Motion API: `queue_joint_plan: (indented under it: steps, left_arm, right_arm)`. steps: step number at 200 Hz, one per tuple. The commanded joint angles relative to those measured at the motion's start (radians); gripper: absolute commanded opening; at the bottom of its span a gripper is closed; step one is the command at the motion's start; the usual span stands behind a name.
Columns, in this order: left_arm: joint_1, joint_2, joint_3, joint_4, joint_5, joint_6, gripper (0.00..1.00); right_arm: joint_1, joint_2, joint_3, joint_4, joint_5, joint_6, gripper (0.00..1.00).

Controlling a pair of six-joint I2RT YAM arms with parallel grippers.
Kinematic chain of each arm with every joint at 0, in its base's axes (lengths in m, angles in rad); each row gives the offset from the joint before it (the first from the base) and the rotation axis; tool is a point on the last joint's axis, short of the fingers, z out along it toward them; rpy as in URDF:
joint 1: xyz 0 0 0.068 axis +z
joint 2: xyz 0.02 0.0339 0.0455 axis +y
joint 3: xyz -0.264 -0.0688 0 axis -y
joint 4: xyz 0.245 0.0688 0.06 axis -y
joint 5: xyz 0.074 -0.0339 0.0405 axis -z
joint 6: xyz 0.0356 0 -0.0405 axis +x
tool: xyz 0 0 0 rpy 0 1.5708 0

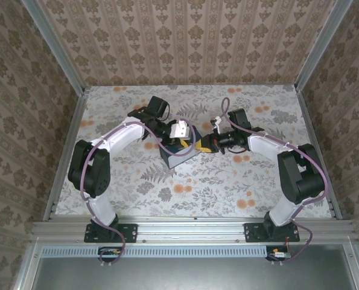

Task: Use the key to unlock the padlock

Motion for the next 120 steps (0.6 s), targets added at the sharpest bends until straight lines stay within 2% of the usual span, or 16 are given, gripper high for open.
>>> queue_joint_plan:
  steps: [1, 120]
  left_arm:
    - [-0.003, -0.040, -0.020, 0.027, 0.072, -0.021, 0.19]
    - [-0.008, -0.049, -0.032, 0.026, 0.076, -0.019, 0.19]
  right_arm:
    - [0.011, 0.019, 0.009, 0.029, -0.034, -0.010, 0.00]
    - [0.015, 0.031, 0.001, 0.143, -0.066, 0.067, 0.00]
